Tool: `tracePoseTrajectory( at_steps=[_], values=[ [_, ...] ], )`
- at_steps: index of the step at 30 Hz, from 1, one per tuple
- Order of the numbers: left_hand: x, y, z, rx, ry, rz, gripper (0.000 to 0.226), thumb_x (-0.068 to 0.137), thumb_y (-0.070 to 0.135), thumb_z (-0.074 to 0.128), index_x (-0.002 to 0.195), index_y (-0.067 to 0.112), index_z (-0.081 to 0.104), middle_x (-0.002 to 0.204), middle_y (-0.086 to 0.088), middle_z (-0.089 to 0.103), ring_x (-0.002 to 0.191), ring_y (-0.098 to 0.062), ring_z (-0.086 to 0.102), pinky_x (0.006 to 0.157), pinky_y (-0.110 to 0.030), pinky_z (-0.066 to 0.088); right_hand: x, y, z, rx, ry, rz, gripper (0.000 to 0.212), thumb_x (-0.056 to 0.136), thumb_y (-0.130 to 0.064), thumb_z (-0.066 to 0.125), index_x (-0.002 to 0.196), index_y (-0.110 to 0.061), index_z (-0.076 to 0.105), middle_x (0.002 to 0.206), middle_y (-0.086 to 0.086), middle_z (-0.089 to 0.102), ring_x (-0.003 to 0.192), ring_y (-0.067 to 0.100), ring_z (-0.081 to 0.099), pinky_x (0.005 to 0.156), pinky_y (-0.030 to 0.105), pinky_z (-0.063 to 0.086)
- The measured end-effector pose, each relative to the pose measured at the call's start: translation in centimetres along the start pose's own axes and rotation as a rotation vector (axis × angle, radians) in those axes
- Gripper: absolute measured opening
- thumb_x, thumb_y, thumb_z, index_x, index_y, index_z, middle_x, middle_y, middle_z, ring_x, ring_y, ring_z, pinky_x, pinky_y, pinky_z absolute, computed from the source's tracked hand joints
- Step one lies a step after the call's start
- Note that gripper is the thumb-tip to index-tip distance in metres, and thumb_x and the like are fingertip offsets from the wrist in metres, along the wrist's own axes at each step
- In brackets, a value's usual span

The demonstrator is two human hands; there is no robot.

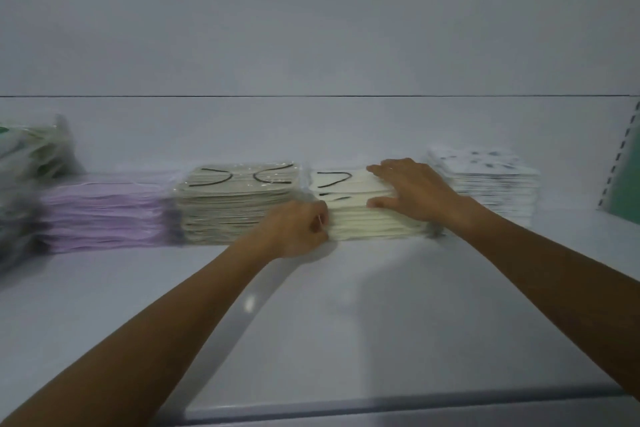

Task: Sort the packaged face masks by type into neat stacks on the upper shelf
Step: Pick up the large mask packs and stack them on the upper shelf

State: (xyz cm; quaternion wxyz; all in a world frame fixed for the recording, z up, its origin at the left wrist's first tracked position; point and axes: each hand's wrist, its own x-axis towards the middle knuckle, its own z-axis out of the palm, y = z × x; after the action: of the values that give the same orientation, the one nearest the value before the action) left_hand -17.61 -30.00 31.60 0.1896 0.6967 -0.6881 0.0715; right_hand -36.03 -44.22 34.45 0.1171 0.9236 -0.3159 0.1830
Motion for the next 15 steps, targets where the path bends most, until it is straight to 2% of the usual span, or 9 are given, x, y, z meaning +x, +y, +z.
tracePoseTrajectory(
  at_steps=[3,5,7,9,11,15],
  values=[
    [0.9,0.8,0.8,-0.106,-0.02,-0.048,0.025,0.085,0.02,0.059,0.109,0.015,0.054,0.088,0.005,0.063,0.092,-0.02,0.06,0.076,-0.026,0.041,-0.3,1.3,0.7,-0.055,0.031,0.009,0.053,0.094,-0.051,0.041,0.141,-0.026,0.039,0.144,0.002,0.041,0.133,0.022,0.034,0.111,0.038,0.021],
    [1.3,1.2,1.0,-0.129,-0.021,-0.082,0.027,0.085,0.02,0.058,0.111,0.015,0.052,0.089,0.004,0.065,0.091,-0.019,0.059,0.079,-0.027,0.043,-0.1,1.2,1.0,-0.12,0.042,0.009,0.05,0.096,-0.048,0.039,0.14,-0.025,0.039,0.143,0.001,0.042,0.133,0.022,0.034,0.11,0.038,0.02],
    [1.5,1.4,1.1,-0.14,-0.004,-0.106,0.027,0.084,0.019,0.058,0.111,0.014,0.052,0.087,0.004,0.063,0.089,-0.019,0.059,0.08,-0.029,0.045,-0.1,0.9,1.2,-0.111,0.043,0.005,0.057,0.094,-0.052,0.04,0.144,-0.026,0.033,0.148,0.002,0.034,0.137,0.019,0.027,0.113,0.038,0.013],
    [1.4,1.4,1.3,-0.155,0.033,-0.11,0.024,0.083,0.018,0.06,0.106,0.013,0.055,0.083,0.005,0.061,0.085,-0.018,0.058,0.078,-0.029,0.045,-0.4,0.3,1.0,-0.071,0.009,-0.014,0.075,0.086,-0.062,0.047,0.148,-0.027,0.022,0.155,0.001,0.021,0.142,0.017,0.015,0.116,0.041,0.003],
    [1.3,1.4,1.6,-0.145,0.042,-0.086,0.019,0.082,0.018,0.061,0.101,0.014,0.059,0.08,0.007,0.06,0.084,-0.02,0.061,0.079,-0.029,0.047,-0.6,0.0,1.0,-0.121,-0.022,-0.052,0.088,0.081,-0.063,0.054,0.15,-0.027,0.014,0.157,0.002,0.012,0.144,0.018,0.009,0.116,0.045,-0.001],
    [1.5,1.6,2.0,-0.151,-0.004,-0.111,0.024,0.083,0.019,0.06,0.107,0.017,0.06,0.084,0.009,0.058,0.093,-0.02,0.061,0.086,-0.031,0.047,-0.2,-0.4,1.3,-0.181,-0.04,-0.02,0.086,0.083,-0.056,0.057,0.15,-0.025,0.012,0.157,0.006,0.01,0.144,0.02,0.007,0.116,0.048,-0.003]
  ],
)
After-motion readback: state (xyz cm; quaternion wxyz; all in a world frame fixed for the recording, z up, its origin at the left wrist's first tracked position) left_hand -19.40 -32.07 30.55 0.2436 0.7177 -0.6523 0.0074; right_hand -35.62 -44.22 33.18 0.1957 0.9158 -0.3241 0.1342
